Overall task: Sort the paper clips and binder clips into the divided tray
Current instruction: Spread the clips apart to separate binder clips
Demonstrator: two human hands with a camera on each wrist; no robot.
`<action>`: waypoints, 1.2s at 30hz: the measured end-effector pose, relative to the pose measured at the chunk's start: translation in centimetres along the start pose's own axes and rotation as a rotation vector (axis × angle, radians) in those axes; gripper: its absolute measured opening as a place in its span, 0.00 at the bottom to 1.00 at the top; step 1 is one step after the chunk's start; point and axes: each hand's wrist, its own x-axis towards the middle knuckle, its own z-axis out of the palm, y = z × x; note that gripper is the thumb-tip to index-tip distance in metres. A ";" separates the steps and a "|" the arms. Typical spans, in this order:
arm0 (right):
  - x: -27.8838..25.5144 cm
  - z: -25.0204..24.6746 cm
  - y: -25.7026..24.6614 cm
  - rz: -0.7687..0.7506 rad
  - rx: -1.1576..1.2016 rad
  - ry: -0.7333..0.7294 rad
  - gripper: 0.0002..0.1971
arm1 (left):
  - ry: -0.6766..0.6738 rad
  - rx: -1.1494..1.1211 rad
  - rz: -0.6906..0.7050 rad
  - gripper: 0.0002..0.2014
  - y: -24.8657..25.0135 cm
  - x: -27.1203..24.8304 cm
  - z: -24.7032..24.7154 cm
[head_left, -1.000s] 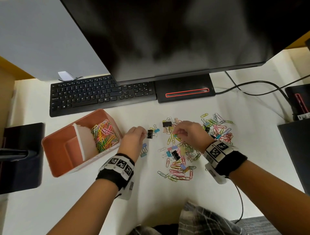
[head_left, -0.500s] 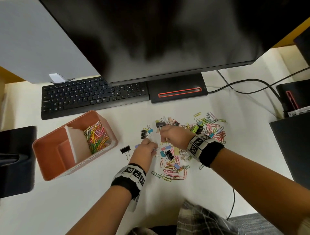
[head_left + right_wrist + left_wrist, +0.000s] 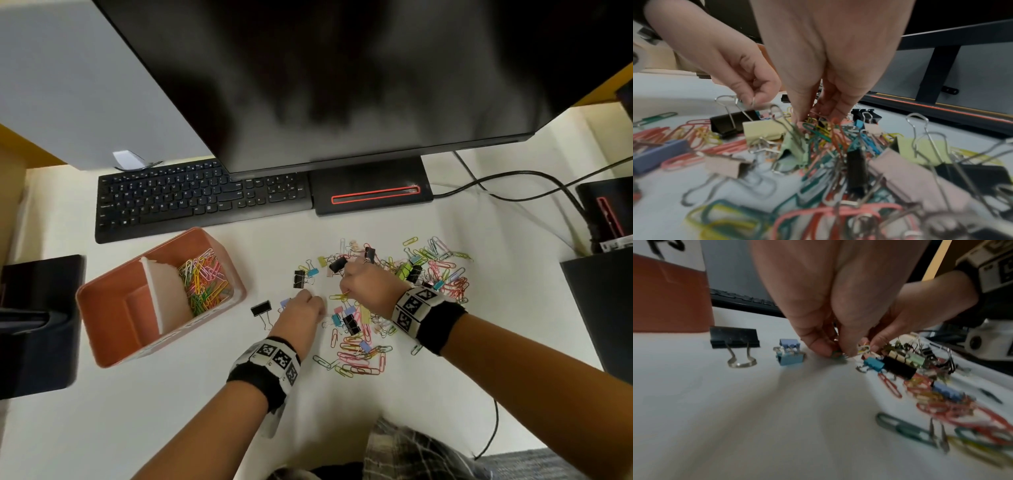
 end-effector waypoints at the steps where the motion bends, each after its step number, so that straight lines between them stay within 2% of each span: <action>1: -0.1 0.1 0.0 0.001 0.002 0.008 0.10 | 0.029 -0.037 0.019 0.08 0.1 -0.1 -0.6; 5: -0.4 0.1 0.0 0.005 0.023 -0.001 0.11 | 0.316 -0.170 -0.001 0.04 0.3 0.5 -4.7; 8: -0.8 -0.5 0.0 0.016 0.103 -0.009 0.12 | 0.418 -0.157 -0.107 0.04 -0.3 2.5 -7.7; 10: -1.1 -1.0 0.0 0.025 0.164 -0.010 0.12 | 0.361 -0.130 -0.169 0.07 -0.9 4.2 -8.3; 13: -1.7 -1.6 0.0 0.022 0.237 0.023 0.10 | 0.154 -0.033 -0.248 0.12 -1.4 6.2 -8.0; 17: -2.1 -2.2 0.1 0.012 0.306 0.079 0.09 | -0.063 0.164 -0.221 0.13 -1.8 7.6 -7.3; 21: -2.3 -2.4 0.7 0.022 0.352 0.091 0.09 | -0.139 0.218 -0.157 0.08 -1.9 8.0 -7.4; 27: -2.1 -2.0 1.1 0.048 0.375 0.113 0.07 | -0.207 0.260 -0.072 0.09 -1.6 7.4 -7.1; 33: -2.4 -1.9 1.2 0.059 0.373 0.145 0.07 | -0.297 0.341 -0.102 0.08 -1.1 7.4 -6.8; 36: -2.8 -1.9 1.3 0.087 0.370 0.155 0.07 | -0.312 0.374 -0.134 0.12 -0.6 6.8 -6.6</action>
